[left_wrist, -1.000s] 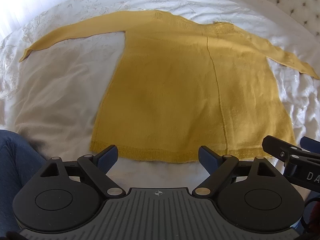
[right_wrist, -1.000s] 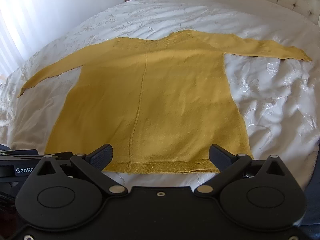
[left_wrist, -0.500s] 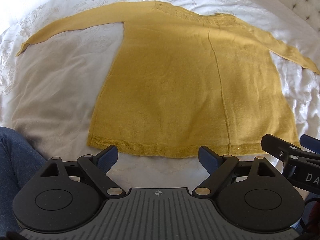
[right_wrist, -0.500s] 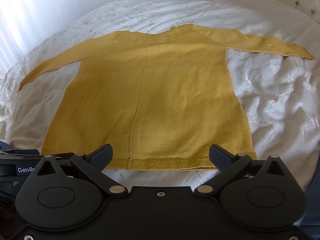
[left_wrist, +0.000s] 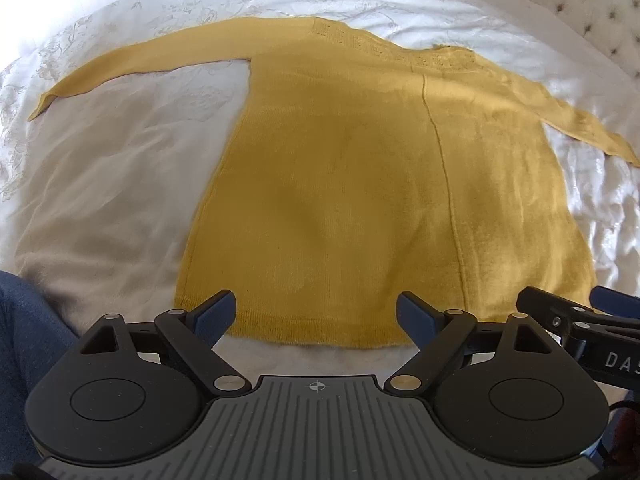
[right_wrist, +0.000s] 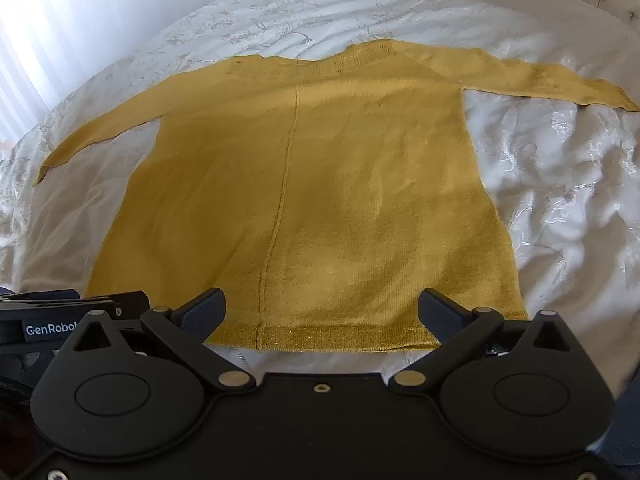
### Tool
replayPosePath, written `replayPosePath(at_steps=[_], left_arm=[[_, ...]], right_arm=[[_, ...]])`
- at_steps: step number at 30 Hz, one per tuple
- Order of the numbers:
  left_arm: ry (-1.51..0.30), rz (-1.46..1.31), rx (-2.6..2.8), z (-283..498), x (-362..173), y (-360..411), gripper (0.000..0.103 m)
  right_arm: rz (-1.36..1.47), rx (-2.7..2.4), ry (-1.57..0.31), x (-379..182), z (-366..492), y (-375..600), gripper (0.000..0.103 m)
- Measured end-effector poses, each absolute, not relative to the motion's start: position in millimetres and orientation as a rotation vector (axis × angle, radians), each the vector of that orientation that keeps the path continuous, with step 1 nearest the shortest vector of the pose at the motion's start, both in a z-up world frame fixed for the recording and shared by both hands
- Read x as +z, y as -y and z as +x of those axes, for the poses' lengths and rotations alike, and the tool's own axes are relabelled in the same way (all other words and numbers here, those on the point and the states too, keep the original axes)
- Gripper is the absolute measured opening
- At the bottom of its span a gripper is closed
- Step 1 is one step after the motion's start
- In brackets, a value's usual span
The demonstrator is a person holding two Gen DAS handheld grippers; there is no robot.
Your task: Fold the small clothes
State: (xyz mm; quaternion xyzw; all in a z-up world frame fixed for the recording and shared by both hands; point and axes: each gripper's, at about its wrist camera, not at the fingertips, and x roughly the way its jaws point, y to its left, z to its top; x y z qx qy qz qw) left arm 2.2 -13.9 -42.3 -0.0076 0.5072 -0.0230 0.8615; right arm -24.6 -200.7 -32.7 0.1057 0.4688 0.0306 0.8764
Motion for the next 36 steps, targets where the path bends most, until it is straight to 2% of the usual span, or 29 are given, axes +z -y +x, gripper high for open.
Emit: replayPosePath(at_steps=[17, 22, 24, 29, 30, 31, 35, 36], left_arm=[[-1.171, 0.062, -0.003, 20, -101, 9, 0.089], [-1.182, 0.038, -0.041, 24, -108, 5, 0.102], [-1.192, 0.036, -0.060, 26, -110, 4, 0.102], [-1.188, 0.042, -0.071, 30, -100, 2, 0.098], [-1.171, 0.038, -0.076, 30, -95, 1, 0.088], [-1.154, 0.041, -0.079, 29, -88, 1, 0.086], [-1.052, 0.040, -0.093, 40, -60, 1, 0.086], [-1.025, 0.039, -0.094, 46, -54, 1, 0.086]], right_arm=[[0.175, 0.023, -1.125, -94, 2, 203, 0.102], [0.175, 0.034, -1.137, -101, 6, 204, 0.102], [0.177, 0.044, -1.140, -103, 6, 204, 0.103], [0.171, 0.090, -1.127, -109, 4, 207, 0.103], [0.161, 0.110, -1.128, -108, 3, 208, 0.103], [0.143, 0.133, -1.139, -107, 3, 209, 0.103], [0.189, 0.199, -1.166, -93, 3, 222, 0.101], [0.226, 0.207, -1.163, -88, 3, 230, 0.096]])
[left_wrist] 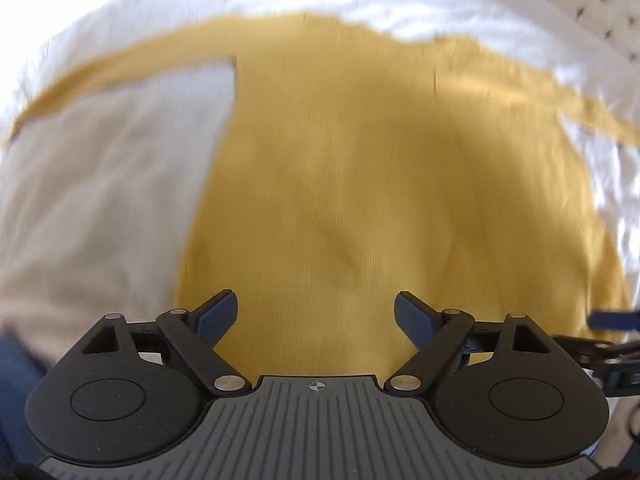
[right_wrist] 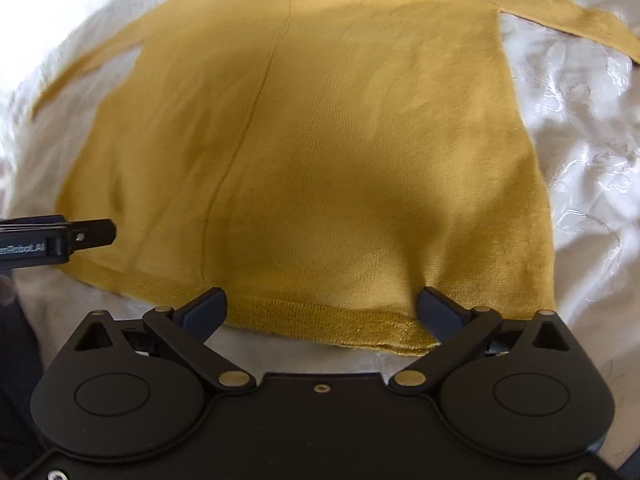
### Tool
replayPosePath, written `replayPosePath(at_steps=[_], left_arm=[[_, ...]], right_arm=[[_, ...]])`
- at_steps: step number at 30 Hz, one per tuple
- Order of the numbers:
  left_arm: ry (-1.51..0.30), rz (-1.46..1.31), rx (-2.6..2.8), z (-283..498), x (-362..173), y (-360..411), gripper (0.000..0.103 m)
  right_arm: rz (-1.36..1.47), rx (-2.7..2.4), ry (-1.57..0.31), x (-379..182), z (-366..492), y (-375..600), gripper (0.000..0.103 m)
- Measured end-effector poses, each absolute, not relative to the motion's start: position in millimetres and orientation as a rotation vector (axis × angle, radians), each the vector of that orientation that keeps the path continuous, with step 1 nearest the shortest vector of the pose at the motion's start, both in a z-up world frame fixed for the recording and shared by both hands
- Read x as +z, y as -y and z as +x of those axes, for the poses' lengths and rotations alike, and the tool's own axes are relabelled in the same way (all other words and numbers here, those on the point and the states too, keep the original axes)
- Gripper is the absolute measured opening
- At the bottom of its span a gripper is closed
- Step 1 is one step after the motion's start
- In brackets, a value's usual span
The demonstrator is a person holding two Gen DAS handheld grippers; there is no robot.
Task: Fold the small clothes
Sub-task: 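Reach the right gripper to a sweater sleeve cuff and grasp it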
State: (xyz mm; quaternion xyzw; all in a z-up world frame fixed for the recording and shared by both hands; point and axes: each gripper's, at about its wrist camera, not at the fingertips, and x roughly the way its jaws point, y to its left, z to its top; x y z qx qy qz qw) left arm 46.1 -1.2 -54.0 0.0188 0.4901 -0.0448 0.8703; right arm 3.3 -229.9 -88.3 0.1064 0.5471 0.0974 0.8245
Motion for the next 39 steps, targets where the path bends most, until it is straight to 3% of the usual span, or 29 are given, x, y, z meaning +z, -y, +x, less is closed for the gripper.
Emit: replayPosePath(at_steps=[1, 12, 23, 35, 36, 37, 38, 39], left_arm=[[-1.002, 0.038, -0.096, 53, -49, 2, 0.086], [-0.893, 0.020, -0.062, 141, -40, 24, 0.086], [-0.966, 0.086, -0.030, 179, -93, 51, 0.087], [-0.926, 0.115, -0.035, 174, -99, 53, 0.091], [-0.924, 0.115, -0.036, 174, -99, 53, 0.091], [-0.923, 0.113, -0.039, 174, -99, 53, 0.091], [-0.922, 0.111, -0.043, 174, -98, 52, 0.091], [-0.923, 0.107, -0.051, 174, -98, 52, 0.091]], right_arm=[[0.265, 0.217, -1.157, -81, 5, 240, 0.092], [0.343, -0.114, -0.929, -22, 95, 431, 0.092], [0.509, -0.578, -0.776, -62, 175, 611, 0.092], [0.756, -0.695, -0.710, -132, 195, 662, 0.093], [0.759, -0.687, -0.689, -132, 195, 660, 0.081], [0.765, -0.673, -0.676, -131, 195, 661, 0.057], [0.769, -0.670, -0.677, -130, 196, 661, 0.043], [0.782, -0.662, -0.669, -127, 195, 661, 0.012]])
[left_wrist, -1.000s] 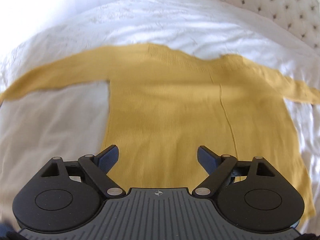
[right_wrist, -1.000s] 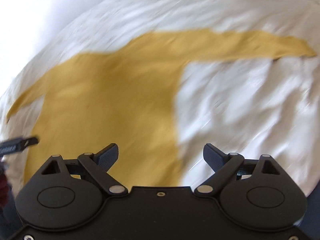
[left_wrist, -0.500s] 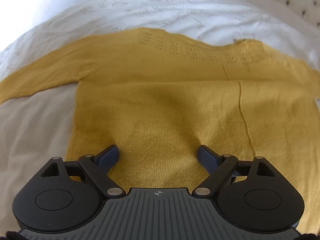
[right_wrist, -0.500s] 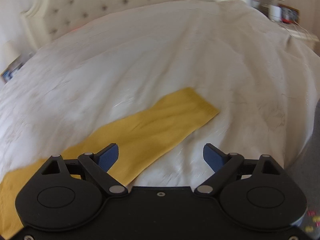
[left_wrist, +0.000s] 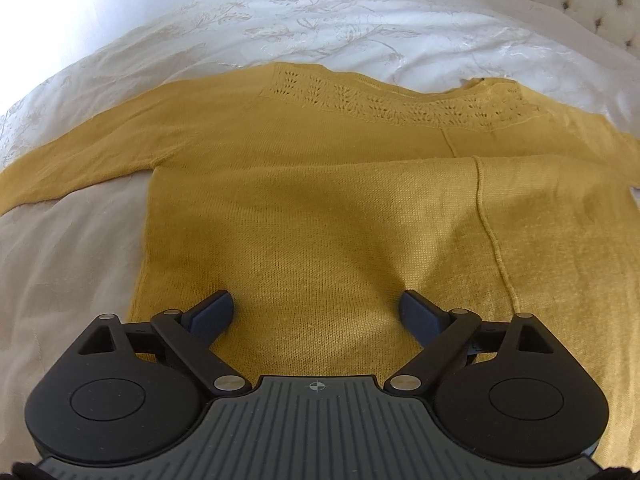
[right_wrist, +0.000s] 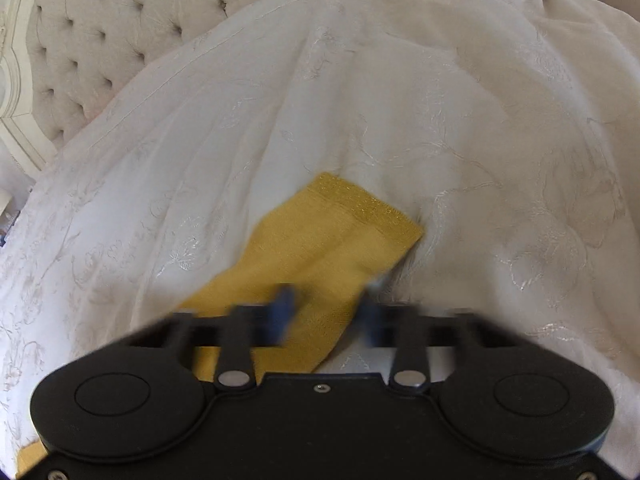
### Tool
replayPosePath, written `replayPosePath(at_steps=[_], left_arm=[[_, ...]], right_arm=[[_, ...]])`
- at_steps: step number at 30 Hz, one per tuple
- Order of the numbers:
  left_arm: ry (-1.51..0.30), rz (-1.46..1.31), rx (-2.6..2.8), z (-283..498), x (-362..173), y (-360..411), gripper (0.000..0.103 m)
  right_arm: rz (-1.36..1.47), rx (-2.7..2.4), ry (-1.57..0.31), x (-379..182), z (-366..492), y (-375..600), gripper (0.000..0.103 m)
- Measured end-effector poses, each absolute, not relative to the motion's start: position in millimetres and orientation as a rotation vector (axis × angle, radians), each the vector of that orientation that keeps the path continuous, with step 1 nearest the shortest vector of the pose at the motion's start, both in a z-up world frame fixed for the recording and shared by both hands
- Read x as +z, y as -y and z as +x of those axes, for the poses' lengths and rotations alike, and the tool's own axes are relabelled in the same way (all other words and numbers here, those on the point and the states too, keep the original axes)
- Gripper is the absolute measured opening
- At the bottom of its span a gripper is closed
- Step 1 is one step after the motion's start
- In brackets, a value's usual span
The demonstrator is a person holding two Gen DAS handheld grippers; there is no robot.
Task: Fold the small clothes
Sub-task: 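Reach the right gripper to a sweater sleeve cuff and grasp it, then fold the held sleeve across the sweater body with the right gripper, release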
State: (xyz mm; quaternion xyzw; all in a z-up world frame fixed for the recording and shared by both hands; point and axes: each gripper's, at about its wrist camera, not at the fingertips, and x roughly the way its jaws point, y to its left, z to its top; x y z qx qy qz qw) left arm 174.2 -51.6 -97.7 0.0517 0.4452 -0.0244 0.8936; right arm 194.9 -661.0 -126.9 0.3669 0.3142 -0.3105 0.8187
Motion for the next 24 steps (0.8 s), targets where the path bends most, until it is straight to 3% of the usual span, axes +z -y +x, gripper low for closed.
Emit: replayPosePath(at_steps=[8, 16, 24], left_arm=[[-0.890, 0.082, -0.122, 176, -75, 25, 0.089], [-0.830, 0.071, -0.131, 200, -65, -21, 0.089], [-0.865, -0.015, -0.127, 219, -74, -65, 0.089]], right_arm=[[0.596, -0.551, -0.593, -30, 199, 613, 0.013], [0.387, -0.316, -0.601, 62, 230, 490, 0.013], [0.291, -0.012, -0.579, 75, 266, 331, 0.013]])
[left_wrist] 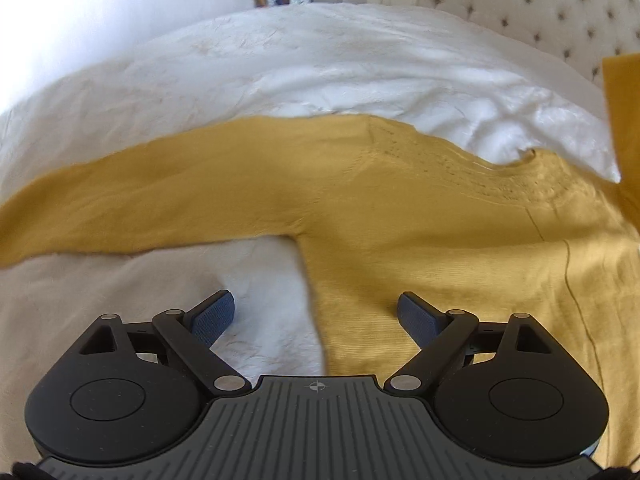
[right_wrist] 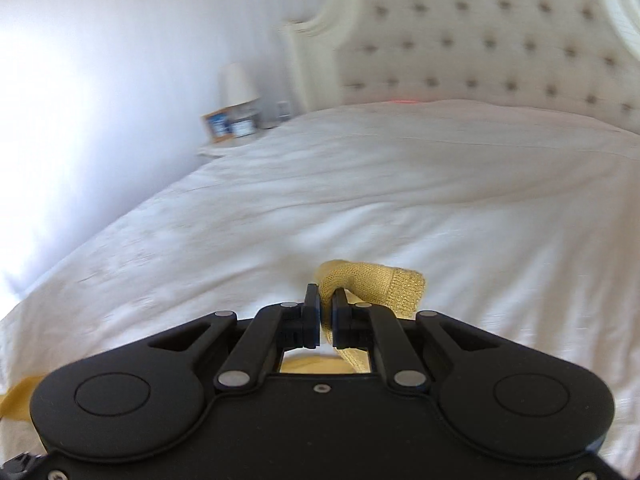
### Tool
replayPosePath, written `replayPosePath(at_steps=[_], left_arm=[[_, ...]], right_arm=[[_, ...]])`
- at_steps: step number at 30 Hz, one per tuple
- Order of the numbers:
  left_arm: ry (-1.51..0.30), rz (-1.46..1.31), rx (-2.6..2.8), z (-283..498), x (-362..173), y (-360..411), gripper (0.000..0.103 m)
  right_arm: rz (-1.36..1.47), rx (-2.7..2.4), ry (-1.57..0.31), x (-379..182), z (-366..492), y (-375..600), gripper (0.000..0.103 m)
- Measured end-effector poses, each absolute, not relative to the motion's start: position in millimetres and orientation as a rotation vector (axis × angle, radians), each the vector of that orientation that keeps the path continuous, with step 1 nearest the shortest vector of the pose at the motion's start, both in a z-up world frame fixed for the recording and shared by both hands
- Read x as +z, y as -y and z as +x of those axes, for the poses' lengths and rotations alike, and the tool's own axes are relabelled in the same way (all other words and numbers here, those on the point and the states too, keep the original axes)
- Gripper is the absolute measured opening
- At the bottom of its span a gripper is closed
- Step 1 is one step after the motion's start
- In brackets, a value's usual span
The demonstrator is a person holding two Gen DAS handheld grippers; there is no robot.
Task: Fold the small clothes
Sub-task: 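Fold the held sleeve across the sweater body with the right gripper, release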
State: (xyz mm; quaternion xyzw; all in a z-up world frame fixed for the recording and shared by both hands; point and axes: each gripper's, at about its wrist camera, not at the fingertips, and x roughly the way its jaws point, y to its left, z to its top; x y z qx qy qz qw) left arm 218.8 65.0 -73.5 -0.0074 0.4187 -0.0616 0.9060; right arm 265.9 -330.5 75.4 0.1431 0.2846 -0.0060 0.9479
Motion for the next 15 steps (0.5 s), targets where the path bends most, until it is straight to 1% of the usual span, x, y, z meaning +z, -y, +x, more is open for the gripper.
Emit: replayPosePath(at_steps=[5, 11, 12, 14, 15], left_arm=[[-0.879, -0.095, -0.107, 224, -74, -85, 0.089], [-0.862, -0.154, -0.091, 227, -67, -100, 0.089], [-0.862, -0.161, -0.085, 227, -67, -102, 0.089], [-0.861, -0.175, -0.075, 228, -67, -106, 0.089], [-0.861, -0.184, -0.070, 229, -67, -108, 0.089]], right_arm=[[0.263, 0.168, -0.588, 50, 278, 228, 0.013], [0.152, 0.310, -0.675, -9, 276, 133, 0.013], [0.121, 0.322, -0.690, -20, 276, 122, 0.014], [0.084, 0.350, -0.732, -38, 271, 103, 0.019], [0.081, 0.367, -0.755, -47, 270, 98, 0.019]])
